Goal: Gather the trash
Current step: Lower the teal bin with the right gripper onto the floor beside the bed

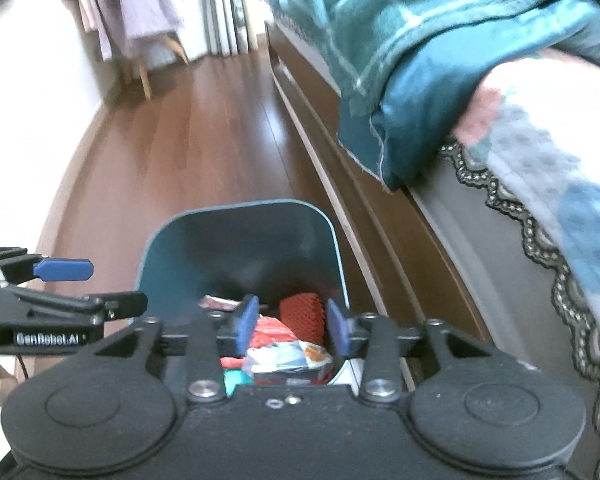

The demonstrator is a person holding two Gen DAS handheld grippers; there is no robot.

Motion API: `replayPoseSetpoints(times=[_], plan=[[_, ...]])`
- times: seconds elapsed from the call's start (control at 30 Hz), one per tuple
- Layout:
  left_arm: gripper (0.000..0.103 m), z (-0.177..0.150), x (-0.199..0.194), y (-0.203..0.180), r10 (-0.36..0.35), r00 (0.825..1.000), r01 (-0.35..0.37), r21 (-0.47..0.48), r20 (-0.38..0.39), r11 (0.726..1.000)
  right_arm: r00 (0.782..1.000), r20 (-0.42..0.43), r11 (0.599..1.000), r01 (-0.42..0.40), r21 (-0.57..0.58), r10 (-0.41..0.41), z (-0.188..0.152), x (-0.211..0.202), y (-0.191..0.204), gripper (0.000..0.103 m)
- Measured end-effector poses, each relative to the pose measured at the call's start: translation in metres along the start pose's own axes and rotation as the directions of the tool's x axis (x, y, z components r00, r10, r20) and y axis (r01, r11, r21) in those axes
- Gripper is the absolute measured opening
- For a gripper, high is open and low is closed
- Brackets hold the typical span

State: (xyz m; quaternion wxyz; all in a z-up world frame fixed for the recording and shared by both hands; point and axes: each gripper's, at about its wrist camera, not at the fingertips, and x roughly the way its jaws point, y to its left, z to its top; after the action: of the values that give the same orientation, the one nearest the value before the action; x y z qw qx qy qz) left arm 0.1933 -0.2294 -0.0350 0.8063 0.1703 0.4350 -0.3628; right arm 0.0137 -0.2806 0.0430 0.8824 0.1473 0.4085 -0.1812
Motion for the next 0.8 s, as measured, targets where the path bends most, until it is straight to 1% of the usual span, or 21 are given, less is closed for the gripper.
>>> replayPoseSetpoints(times=[0.07,0.1,0.17,0.23,0.27,0.3,0.37,0.4,0.47,0.57,0.63,0.73,0.8], plan=[[0.074,-0.001,-0.009,0.002,-0.002,1.0,0.002,-0.005,0.021,1.0,1.0,0.024,1.0,-0.013,-0.016,0.014,-0.005,-0.007,0.003,0.06],[0.077,-0.002,-0.013,0.003,-0.005,0.999,0.005,-0.003,0.032,1.0,0.999,0.04,1.0,-0.014,-0.025,0.015,-0.008,-0.012,0.004,0.064],[0.081,-0.005,-0.019,0.004,-0.004,0.999,0.004,-0.001,0.052,1.0,0.998,0.065,0.999,-0.016,-0.043,0.019,-0.012,-0.018,0.006,0.069],[0.081,-0.008,-0.024,0.004,0.003,0.998,-0.003,-0.002,0.066,1.0,0.996,0.086,0.998,-0.021,-0.055,0.026,-0.017,-0.024,0.008,0.077],[0.081,-0.01,-0.026,0.003,0.007,0.997,-0.006,-0.005,0.072,1.0,0.995,0.097,0.998,-0.028,-0.059,0.033,-0.019,-0.027,0.009,0.083],[0.081,-0.011,-0.029,0.003,0.001,0.997,0.0,-0.009,0.083,1.0,0.993,0.107,0.998,-0.035,-0.061,0.041,-0.021,-0.031,0.01,0.087],[0.081,-0.015,-0.031,0.003,-0.014,0.995,0.016,-0.02,0.096,1.0,0.99,0.126,0.997,-0.051,-0.064,0.059,-0.027,-0.035,0.012,0.09],[0.081,-0.017,-0.033,0.003,-0.023,0.994,0.026,-0.026,0.102,0.999,0.989,0.135,0.996,-0.057,-0.063,0.065,-0.029,-0.037,0.012,0.096],[0.081,-0.02,-0.037,0.004,-0.036,0.993,0.04,-0.038,0.115,0.998,0.985,0.16,0.997,-0.058,-0.047,0.065,-0.034,-0.04,0.012,0.103],[0.082,-0.025,-0.041,0.004,-0.033,0.991,0.04,-0.048,0.128,0.998,0.982,0.183,0.999,-0.043,0.001,0.042,-0.04,-0.039,0.009,0.103],[0.083,-0.028,-0.042,0.003,-0.029,0.991,0.035,-0.05,0.129,0.998,0.98,0.189,0.999,-0.052,-0.016,0.054,-0.044,-0.038,0.01,0.103],[0.083,-0.03,-0.043,0.003,-0.025,0.991,0.032,-0.053,0.133,0.998,0.965,0.254,0.998,-0.047,-0.044,0.056,-0.05,-0.037,0.013,0.103],[0.083,-0.032,-0.044,0.002,-0.024,0.99,0.031,-0.049,0.137,0.998,0.959,0.283,0.999,-0.022,-0.038,0.032,-0.052,-0.036,0.013,0.103]])
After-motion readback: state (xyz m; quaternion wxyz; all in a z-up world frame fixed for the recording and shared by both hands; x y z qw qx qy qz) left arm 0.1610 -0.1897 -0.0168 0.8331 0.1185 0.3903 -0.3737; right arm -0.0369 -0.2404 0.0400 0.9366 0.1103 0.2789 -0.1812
